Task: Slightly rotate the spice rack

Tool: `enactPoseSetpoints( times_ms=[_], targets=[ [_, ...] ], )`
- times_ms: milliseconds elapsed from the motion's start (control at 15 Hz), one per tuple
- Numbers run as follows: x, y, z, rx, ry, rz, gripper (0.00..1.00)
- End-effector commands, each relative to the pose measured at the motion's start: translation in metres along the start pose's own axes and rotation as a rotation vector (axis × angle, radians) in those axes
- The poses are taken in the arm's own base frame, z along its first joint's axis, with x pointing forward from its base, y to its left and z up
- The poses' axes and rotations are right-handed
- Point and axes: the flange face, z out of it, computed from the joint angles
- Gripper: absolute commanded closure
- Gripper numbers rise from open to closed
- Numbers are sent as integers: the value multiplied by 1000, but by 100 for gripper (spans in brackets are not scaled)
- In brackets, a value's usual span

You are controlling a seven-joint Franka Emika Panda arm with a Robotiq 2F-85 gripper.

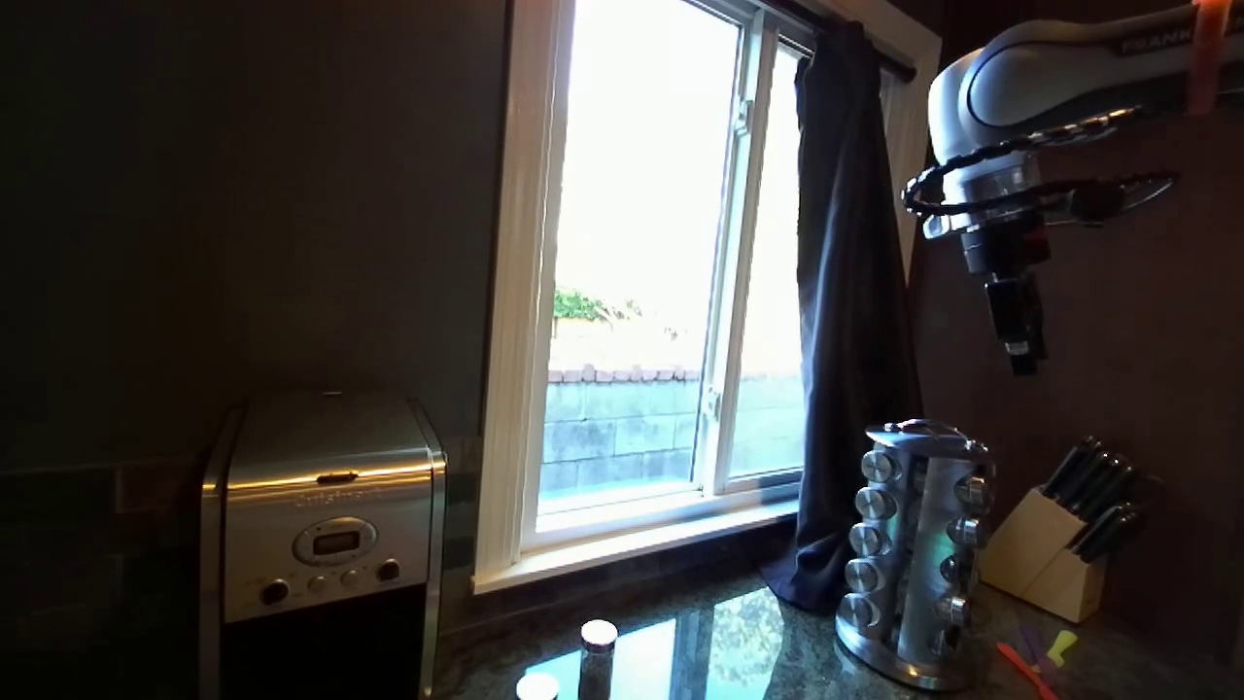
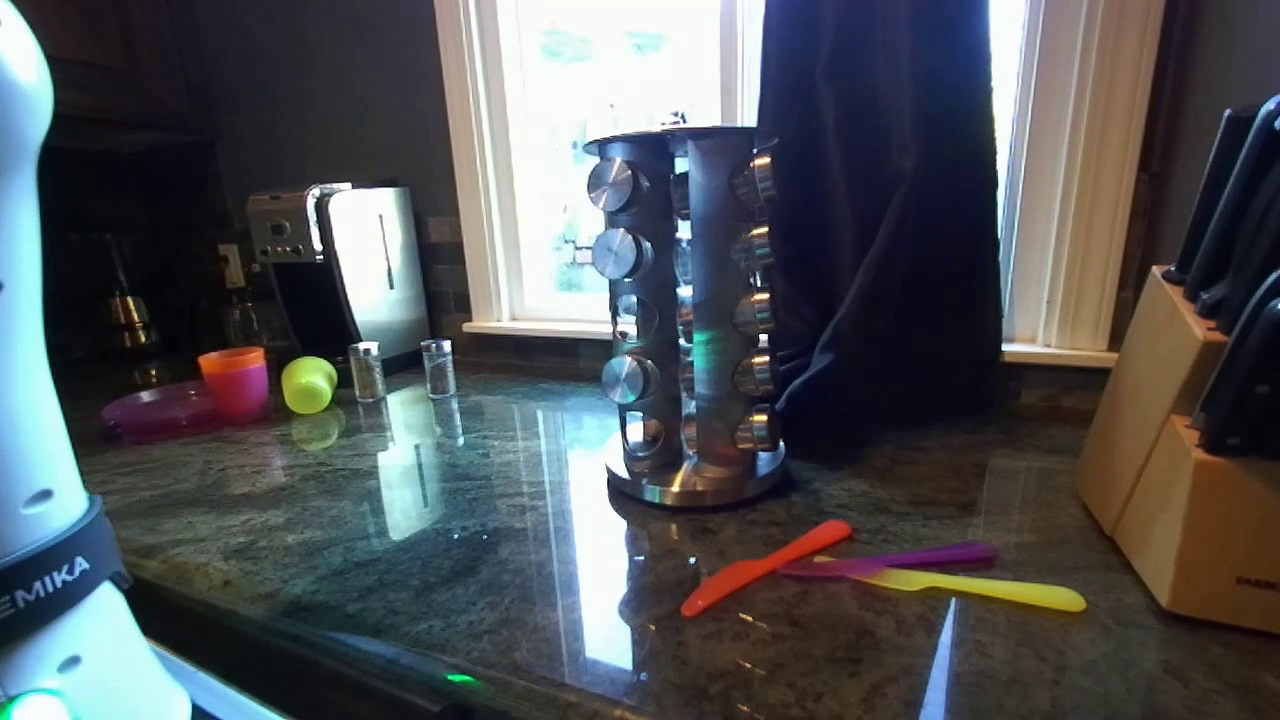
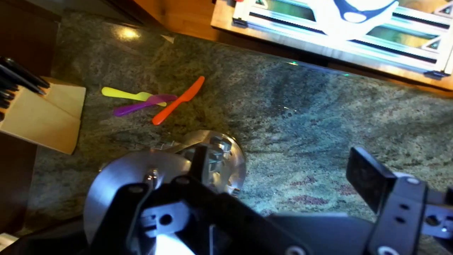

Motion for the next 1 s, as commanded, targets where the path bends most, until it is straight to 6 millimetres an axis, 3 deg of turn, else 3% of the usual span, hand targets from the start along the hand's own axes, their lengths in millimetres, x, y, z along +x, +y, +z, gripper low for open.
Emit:
enactPoseSetpoints(
  times_ms=[0,267,533,600,933],
  targets=[
    [-6,40,8,-85,30,-43,0],
    [1,79,23,-114,128,2,0],
    [11,109,42,19,209,135,0],
    [8,98,33,-54,193,67,0],
    [10,108,43,8,191,117,0]
  ],
)
